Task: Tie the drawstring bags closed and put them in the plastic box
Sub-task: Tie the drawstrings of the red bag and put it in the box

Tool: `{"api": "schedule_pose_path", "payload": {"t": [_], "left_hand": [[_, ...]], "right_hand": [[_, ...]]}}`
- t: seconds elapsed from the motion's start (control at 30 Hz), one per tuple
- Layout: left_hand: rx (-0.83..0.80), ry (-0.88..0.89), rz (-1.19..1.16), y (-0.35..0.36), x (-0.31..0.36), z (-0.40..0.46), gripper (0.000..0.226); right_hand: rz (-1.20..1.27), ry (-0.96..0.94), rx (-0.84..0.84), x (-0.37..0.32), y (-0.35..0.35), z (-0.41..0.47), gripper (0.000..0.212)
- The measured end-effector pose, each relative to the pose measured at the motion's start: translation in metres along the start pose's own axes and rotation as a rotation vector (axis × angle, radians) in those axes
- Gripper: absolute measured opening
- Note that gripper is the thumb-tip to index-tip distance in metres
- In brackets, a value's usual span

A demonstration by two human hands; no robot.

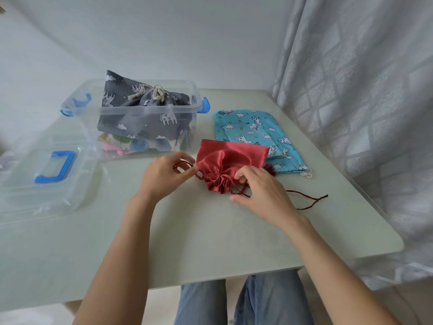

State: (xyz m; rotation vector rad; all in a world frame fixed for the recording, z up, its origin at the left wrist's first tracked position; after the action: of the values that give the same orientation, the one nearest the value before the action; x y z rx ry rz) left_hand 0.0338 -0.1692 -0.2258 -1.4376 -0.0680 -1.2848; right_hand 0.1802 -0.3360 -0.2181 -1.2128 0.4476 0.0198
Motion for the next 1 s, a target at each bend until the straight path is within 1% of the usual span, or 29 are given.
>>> {"api": "schedule_pose_path", "payload": {"t": [0.1,0.2,0.27,0.37,0.43,0.5,0.6,0.63,0.67,0.73,0.87,0.93,0.97,1.0], "left_hand": [[0.013,-0.007,-0.131,-0.008,0.004,-0.001,0.009],[-0.017,-0.002,-0.359,-0.013,0.013,-0.002,0.013],[-0.041,0.005,-0.402,-0.011,0.015,-0.002,0.016],[-0.044,-0.020,-0.344,-0.006,0.010,0.000,0.015],[-0.041,-0.029,-0.279,-0.003,0.005,0.000,0.013],[-0.027,-0.023,-0.193,-0.002,0.003,0.000,0.012],[-0.001,-0.032,-0.050,-0.001,0.001,0.001,0.012],[0.006,-0.041,0.009,-0.001,-0.001,0.001,0.012],[0.013,-0.052,0.071,-0.001,-0.003,0.002,0.013],[0.022,-0.072,0.156,0.000,-0.007,0.004,0.018],[0.003,-0.077,0.138,0.006,-0.007,0.005,0.031],[-0.023,-0.069,0.039,0.010,-0.002,0.003,0.036],[-0.034,-0.072,-0.056,0.010,0.002,0.002,0.039],[-0.040,-0.088,-0.176,0.010,0.005,0.001,0.041]], "right_hand": [[-0.056,0.002,0.071,0.004,0.004,0.002,0.034],[-0.120,0.036,0.061,0.013,0.007,0.005,0.025],[-0.094,0.042,0.054,0.018,0.006,0.005,0.019],[0.120,0.074,0.051,0.022,0.001,0.004,0.008],[0.243,0.124,0.017,0.024,-0.006,0.003,0.007],[0.278,0.161,-0.043,0.027,-0.011,0.001,0.008],[0.237,0.218,-0.083,0.034,-0.021,0.000,0.022],[0.271,0.218,-0.086,0.033,-0.025,0.000,0.026],[0.346,0.200,-0.093,0.031,-0.028,0.000,0.029],[0.597,0.161,-0.106,0.019,-0.034,0.002,0.025],[1.239,0.175,-0.043,0.000,-0.032,0.017,0.024],[1.476,0.151,-0.030,-0.009,-0.027,0.031,0.021],[1.539,0.145,-0.021,-0.013,-0.025,0.037,0.021],[1.548,0.148,-0.008,-0.015,-0.022,0.043,0.020]]}}
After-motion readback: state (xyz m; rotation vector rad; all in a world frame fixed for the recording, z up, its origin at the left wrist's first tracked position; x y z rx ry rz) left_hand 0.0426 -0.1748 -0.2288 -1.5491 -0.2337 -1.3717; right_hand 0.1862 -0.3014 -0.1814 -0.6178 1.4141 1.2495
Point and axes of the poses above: each hand's wrist, its own z-axis towards the middle knuckle, its own y-axis out of the palm, x = y × z, the point moved 5 cm from there along z, towards the middle knuckle, and after that the axes turned 4 degrees about z, right-handed, at the moved point
